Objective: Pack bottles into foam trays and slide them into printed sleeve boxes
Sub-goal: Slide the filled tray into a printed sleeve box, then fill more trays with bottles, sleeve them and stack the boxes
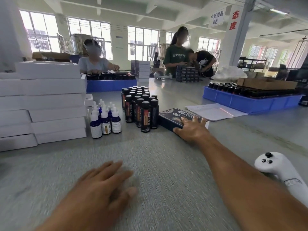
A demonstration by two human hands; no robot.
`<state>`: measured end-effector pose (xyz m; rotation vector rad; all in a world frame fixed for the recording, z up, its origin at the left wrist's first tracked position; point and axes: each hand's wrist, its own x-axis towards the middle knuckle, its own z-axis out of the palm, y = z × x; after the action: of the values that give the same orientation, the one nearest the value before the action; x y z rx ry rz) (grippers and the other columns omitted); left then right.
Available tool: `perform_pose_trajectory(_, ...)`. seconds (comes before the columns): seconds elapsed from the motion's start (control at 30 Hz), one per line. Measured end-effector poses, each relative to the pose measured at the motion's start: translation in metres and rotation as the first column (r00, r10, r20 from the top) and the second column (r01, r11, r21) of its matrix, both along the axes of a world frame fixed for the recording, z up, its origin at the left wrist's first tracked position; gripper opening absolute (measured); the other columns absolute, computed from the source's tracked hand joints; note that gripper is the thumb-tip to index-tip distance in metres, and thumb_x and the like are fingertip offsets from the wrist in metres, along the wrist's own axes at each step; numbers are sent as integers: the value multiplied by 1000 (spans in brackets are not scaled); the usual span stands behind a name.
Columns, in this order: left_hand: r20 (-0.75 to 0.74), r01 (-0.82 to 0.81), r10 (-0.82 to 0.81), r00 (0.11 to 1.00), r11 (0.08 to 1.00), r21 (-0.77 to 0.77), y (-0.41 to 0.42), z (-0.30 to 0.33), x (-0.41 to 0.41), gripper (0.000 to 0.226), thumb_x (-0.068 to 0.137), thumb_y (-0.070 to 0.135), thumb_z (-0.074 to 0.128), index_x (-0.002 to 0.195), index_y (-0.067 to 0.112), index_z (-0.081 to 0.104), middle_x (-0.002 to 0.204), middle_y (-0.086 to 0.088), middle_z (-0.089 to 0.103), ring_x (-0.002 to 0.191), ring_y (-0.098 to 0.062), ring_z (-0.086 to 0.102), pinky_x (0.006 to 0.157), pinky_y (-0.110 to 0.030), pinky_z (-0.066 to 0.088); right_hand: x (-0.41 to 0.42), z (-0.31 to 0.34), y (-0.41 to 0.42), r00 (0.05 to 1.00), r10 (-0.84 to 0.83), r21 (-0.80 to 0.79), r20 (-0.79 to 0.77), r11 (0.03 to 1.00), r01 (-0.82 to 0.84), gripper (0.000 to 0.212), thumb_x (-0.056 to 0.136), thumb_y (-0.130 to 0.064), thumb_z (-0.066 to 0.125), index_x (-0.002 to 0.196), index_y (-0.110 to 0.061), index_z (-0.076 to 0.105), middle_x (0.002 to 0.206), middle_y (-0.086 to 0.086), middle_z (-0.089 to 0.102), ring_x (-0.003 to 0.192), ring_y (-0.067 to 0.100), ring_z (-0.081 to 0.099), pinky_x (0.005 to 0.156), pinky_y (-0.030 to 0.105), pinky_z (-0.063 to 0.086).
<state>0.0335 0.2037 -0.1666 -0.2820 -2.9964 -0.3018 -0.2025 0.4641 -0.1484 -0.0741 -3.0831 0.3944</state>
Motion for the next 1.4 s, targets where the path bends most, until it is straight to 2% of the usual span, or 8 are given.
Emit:
perform_pose_trajectory(0.23, -39, 90, -88, 995, 995, 44, 91, -10, -83, 58, 91, 71, 20, 145, 49, 22, 161, 13, 10, 148, -9, -1, 120, -42, 2, -6, -3, -1, 1000, -4, -35, 9, 999, 5, 82, 89, -67, 47, 157, -37, 12, 167, 6, -6, 148, 40, -18, 118, 58, 13)
perform_pose_trajectory(0.67, -263, 93, -31, 964, 969, 228, 91, -18, -85, 33, 96, 52, 41, 116, 36, 62, 126, 24, 51, 110, 6, 40, 91, -14, 33, -6, -21, 5, 991, -13, -49, -131, 999, 7, 81, 89, -69, 46, 156, -36, 16, 167, 9, -2, 150, 39, -14, 114, 61, 23)
perform_pose_trajectory(0.9, -211, 106, -82, 974, 988, 109, 80, -11, -73, 36, 99, 48, 39, 126, 36, 57, 138, 23, 45, 127, 2, 34, 102, -10, 24, 14, -18, 7, 973, -8, -7, -231, 1000, 6, 87, 80, -79, 46, 153, -36, 28, 165, 10, 14, 152, 36, -1, 117, 60, 16)
perform_pose_trajectory(1.07, -120, 298, -296, 948, 955, -8, 16, -10, -32, 53, 86, 77, 13, 132, 53, 22, 150, 24, 26, 138, 5, 13, 110, -16, 10, 28, 5, -13, 803, 94, 58, -588, 996, -75, 48, 93, -51, 54, 128, -19, 64, 141, 9, 55, 139, 31, 38, 109, 49, 35)
perform_pose_trajectory(1.13, 5, 269, -274, 962, 950, 161, -13, -8, 3, 38, 103, 34, 4, 135, 47, 18, 156, 12, 21, 136, -3, 4, 112, -26, 5, 38, 7, -29, 764, 199, 59, -614, 976, -207, 32, 95, -39, 53, 112, -17, 69, 115, 5, 67, 114, 27, 57, 92, 40, 47)
perform_pose_trajectory(1.2, -53, 235, -242, 969, 966, -108, -46, 1, 22, 86, 79, -20, 18, 142, 37, 24, 148, 4, 41, 134, -6, 28, 113, -32, 22, 52, 1, -50, 758, 319, 81, -569, 939, -334, 24, 96, -36, 49, 106, -22, 67, 103, -2, 68, 98, 20, 62, 80, 34, 48)
perform_pose_trajectory(1.3, -181, -46, 29, 983, 995, -94, -67, -3, 66, 35, 83, 57, 33, 118, 54, 33, 102, 40, 57, 88, 20, 58, 72, -3, 46, 76, -11, -85, 710, 475, 55, -520, 848, -527, 21, 96, -36, 49, 104, -28, 66, 100, -9, 70, 83, 8, 61, 70, 24, 47)
perform_pose_trajectory(1.4, -116, -24, 23, 993, 1000, -4, -69, -4, 79, 29, 78, 64, 47, 103, 50, 55, 103, 32, 63, 91, 13, 62, 70, -7, 50, 96, -17, -120, 687, 582, 35, -436, 773, -633, 23, 94, -48, 48, 106, -35, 64, 97, -14, 67, 78, -1, 55, 74, 19, 46)
